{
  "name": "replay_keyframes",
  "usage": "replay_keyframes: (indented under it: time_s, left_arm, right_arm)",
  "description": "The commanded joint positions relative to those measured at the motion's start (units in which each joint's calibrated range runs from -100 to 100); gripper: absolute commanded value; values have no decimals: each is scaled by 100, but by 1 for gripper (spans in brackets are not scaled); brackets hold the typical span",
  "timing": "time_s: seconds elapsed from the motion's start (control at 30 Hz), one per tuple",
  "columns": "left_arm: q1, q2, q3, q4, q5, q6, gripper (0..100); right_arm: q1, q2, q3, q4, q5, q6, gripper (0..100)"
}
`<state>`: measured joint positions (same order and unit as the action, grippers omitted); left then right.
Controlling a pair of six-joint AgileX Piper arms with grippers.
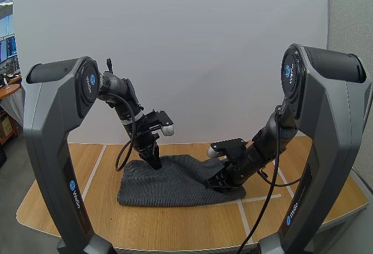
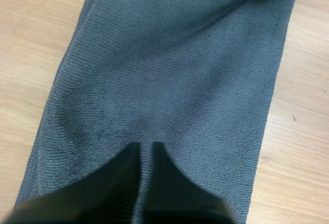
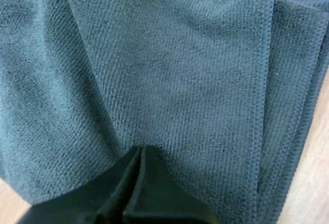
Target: Fold the towel
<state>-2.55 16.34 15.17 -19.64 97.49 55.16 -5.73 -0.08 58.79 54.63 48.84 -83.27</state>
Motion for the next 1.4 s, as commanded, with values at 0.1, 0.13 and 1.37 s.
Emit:
replay_keyframes:
  time_s: [0.1, 0.13, 1.37]
  left_arm:
    - [88, 167, -9, -52, -897, 31, 0]
    - [112, 242, -9, -40, -897, 31, 0]
    - [670, 675, 999, 66, -2605, 221, 0]
  right_arm:
    - [-26, 212, 277, -685, 32, -54, 0]
    - [-26, 212, 277, -661, 32, -54, 0]
    - [718, -183, -1504, 254, 87, 359, 0]
